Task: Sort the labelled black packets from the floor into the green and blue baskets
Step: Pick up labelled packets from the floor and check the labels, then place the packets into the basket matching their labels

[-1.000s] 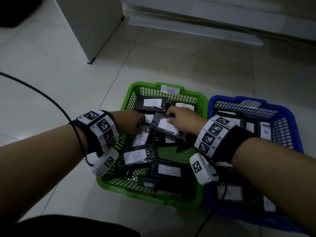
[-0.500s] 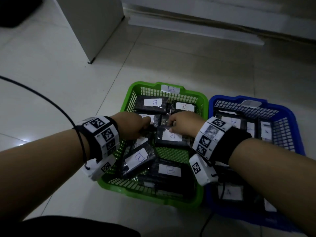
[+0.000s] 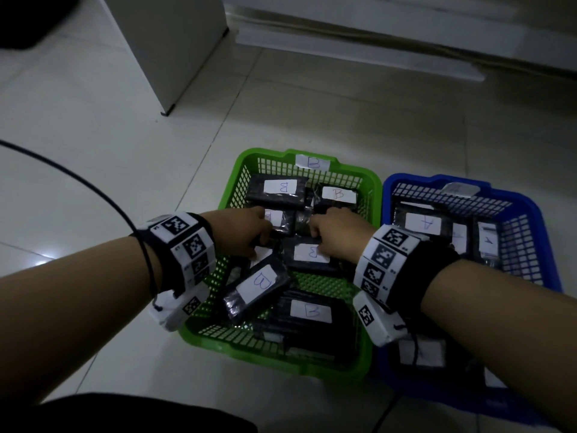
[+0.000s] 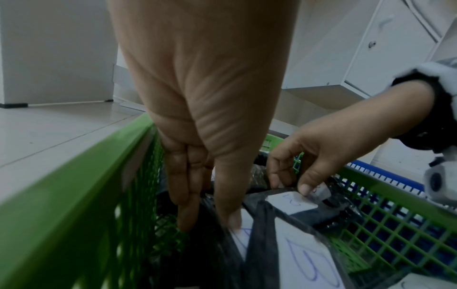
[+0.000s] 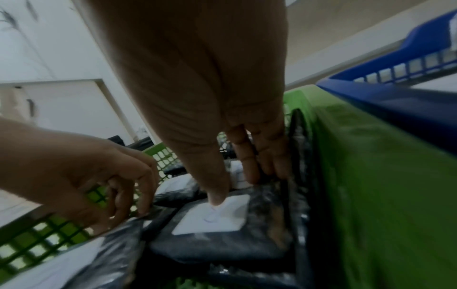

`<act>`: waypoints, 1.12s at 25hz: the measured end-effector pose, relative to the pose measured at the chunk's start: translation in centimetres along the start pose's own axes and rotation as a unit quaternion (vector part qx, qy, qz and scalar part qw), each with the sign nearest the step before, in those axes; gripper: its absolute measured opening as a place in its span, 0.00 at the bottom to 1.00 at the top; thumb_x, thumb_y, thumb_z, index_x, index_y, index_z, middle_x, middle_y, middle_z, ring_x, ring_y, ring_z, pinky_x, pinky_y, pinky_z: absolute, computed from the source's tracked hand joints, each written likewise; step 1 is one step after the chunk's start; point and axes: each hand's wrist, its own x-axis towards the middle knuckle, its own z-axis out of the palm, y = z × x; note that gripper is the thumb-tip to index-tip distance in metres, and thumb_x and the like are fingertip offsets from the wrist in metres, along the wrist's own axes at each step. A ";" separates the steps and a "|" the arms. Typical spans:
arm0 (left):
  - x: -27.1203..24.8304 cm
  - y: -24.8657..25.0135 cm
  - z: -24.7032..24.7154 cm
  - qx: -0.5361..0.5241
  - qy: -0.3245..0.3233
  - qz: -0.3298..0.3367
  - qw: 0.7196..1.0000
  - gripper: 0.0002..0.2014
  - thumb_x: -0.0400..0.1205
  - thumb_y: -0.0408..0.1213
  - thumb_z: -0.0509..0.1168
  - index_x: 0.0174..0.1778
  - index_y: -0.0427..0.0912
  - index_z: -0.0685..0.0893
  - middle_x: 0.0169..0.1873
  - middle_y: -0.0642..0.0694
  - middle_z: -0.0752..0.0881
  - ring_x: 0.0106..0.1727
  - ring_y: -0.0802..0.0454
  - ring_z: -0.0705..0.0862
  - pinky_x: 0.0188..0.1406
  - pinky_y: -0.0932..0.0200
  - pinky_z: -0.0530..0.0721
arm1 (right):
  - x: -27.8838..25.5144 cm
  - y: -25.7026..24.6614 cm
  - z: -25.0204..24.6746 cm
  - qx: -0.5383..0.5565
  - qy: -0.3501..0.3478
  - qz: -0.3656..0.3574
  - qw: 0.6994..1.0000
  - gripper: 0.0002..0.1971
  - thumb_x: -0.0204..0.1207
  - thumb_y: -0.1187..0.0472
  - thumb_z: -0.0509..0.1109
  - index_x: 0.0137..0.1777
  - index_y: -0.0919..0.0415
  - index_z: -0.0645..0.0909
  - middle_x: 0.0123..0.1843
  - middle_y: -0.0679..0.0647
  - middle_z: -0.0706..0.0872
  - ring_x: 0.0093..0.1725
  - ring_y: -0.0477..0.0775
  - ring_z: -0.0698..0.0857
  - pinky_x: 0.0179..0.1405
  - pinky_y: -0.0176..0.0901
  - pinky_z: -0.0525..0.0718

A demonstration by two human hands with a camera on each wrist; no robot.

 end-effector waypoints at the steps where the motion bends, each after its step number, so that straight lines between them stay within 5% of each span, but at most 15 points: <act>1: -0.1 0.0 -0.1 0.003 0.007 0.002 1.000 0.17 0.77 0.41 0.69 0.62 0.47 0.79 0.63 0.46 0.73 0.58 0.47 0.80 0.56 0.55 0.81 | -0.3 -0.5 -0.1 0.017 0.032 -0.006 0.999 0.12 0.76 0.63 0.67 0.59 0.59 0.78 0.59 0.61 0.77 0.61 0.64 0.76 0.48 0.47 0.76; 4: -0.7 0.1 -0.8 0.090 0.044 0.002 0.995 0.13 0.81 0.43 0.62 0.61 0.51 0.79 0.60 0.48 0.78 0.59 0.47 0.81 0.57 0.53 0.78 | -0.8 -2.5 -0.3 0.102 0.040 -0.047 0.993 0.12 0.76 0.60 0.68 0.58 0.62 0.77 0.56 0.60 0.83 0.55 0.62 0.83 0.48 0.49 0.83; 8: -1.9 -0.2 -1.2 0.187 0.054 -0.012 0.981 0.12 0.81 0.46 0.59 0.58 0.60 0.81 0.57 0.56 0.83 0.67 0.51 0.75 0.71 0.46 0.63 | -1.5 -5.2 0.5 0.302 -0.155 0.012 0.940 0.25 0.76 0.58 0.72 0.68 0.59 0.66 0.44 0.56 0.81 0.42 0.66 0.90 0.40 0.56 0.88; 10: -2.7 -0.5 -1.3 0.189 0.026 -0.013 0.982 0.14 0.82 0.46 0.57 0.61 0.64 0.79 0.60 0.56 0.82 0.71 0.52 0.72 0.79 0.36 0.51 | -1.5 -6.1 1.2 0.287 -0.113 0.021 0.951 0.28 0.73 0.58 0.75 0.68 0.61 0.66 0.48 0.59 0.84 0.48 0.67 0.90 0.43 0.59 0.88; 13: -3.5 -1.3 -1.1 0.156 0.012 -0.001 0.988 0.18 0.83 0.43 0.57 0.65 0.69 0.76 0.64 0.61 0.81 0.76 0.55 0.66 0.77 0.28 0.35 | -1.1 -6.9 1.6 0.272 -0.056 0.026 0.960 0.23 0.73 0.60 0.75 0.64 0.66 0.73 0.55 0.64 0.86 0.52 0.65 0.88 0.45 0.58 0.88; 15: -3.9 -1.8 -0.8 0.164 0.027 0.003 0.986 0.21 0.82 0.39 0.57 0.66 0.68 0.75 0.65 0.62 0.80 0.77 0.56 0.65 0.77 0.28 0.33 | -0.5 -6.8 1.3 0.325 -0.035 0.033 0.945 0.17 0.75 0.63 0.72 0.63 0.63 0.76 0.57 0.63 0.86 0.49 0.65 0.89 0.42 0.57 0.89; 19: -4.5 -2.0 -0.3 0.198 0.020 0.003 0.980 0.17 0.83 0.40 0.55 0.64 0.62 0.80 0.68 0.60 0.76 0.78 0.55 0.64 0.76 0.26 0.33 | 0.2 -6.3 0.0 0.327 0.055 0.057 0.942 0.20 0.78 0.60 0.68 0.69 0.50 0.73 0.70 0.64 0.73 0.55 0.65 0.83 0.34 0.44 0.83; 20: -4.7 -2.0 -0.2 0.196 0.006 0.002 0.981 0.16 0.83 0.41 0.55 0.62 0.60 0.81 0.67 0.59 0.77 0.78 0.55 0.63 0.75 0.24 0.32 | 0.3 -6.3 -0.1 0.326 0.055 0.061 0.942 0.21 0.77 0.59 0.69 0.69 0.50 0.72 0.69 0.64 0.73 0.54 0.64 0.83 0.35 0.43 0.82; 24: -5.0 -2.1 0.3 0.214 -0.010 0.015 0.977 0.15 0.82 0.46 0.54 0.58 0.57 0.84 0.61 0.62 0.81 0.77 0.57 0.63 0.71 0.19 0.32 | -0.3 -6.9 0.3 0.424 -0.011 0.074 0.903 0.12 0.78 0.62 0.69 0.58 0.56 0.71 0.54 0.62 0.83 0.45 0.64 0.90 0.42 0.61 0.91; 28: -5.0 -2.2 0.1 0.208 0.027 0.019 0.978 0.14 0.82 0.47 0.53 0.56 0.57 0.83 0.58 0.61 0.81 0.74 0.56 0.68 0.73 0.23 0.30 | -0.6 -7.9 0.9 0.458 -0.015 0.058 0.887 0.07 0.78 0.62 0.69 0.52 0.53 0.74 0.53 0.60 0.83 0.47 0.65 0.90 0.42 0.63 0.90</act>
